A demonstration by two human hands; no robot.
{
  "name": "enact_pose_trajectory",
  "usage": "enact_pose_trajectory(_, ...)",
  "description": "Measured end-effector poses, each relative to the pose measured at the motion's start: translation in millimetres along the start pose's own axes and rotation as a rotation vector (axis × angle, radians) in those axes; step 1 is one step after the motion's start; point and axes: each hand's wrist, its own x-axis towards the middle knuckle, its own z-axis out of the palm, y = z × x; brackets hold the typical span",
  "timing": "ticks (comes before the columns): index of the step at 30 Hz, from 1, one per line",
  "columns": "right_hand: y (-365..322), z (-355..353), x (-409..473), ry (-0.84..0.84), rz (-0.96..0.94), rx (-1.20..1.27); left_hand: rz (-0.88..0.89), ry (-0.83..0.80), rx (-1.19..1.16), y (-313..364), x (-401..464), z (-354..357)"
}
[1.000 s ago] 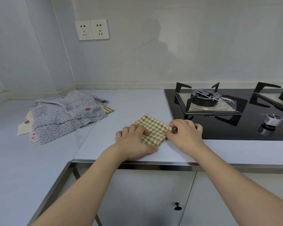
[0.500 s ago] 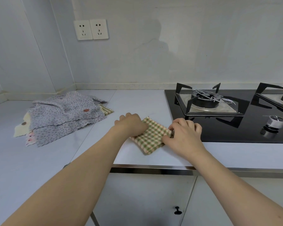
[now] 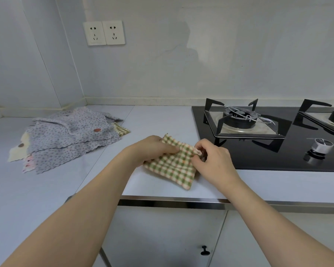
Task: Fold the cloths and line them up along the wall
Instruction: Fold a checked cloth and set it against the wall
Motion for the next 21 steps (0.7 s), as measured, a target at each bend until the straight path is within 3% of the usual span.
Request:
enact_pose_trajectory(4,-1.3,-3.7,-4.1,0.007,0.059,0.239,0.163,0.113,-0.154,-20.3,-5.1,12.9)
enact_pose_trajectory(8,-6.6,-4.7,-5.1,0.014,0.084,0.33,0.273,0.174,-0.366,-31.7,-11.8,20.8)
enact_pose_trajectory(13,-30.5,15.3,-0.6,0.197,0.344,0.774,0.358,0.234,-0.469,-37.6,-10.7,18.7)
enact_pose_trajectory(17,-44.5,34.9,-0.3,0.229,0.335,0.673,0.344,0.299,-0.66,-43.8,-11.0,10.5)
enact_pose_trajectory(21,-37.8,31.1,1.3,0.232,0.392,0.653,0.306,0.257,-0.675,-43.1,-12.0,8.4)
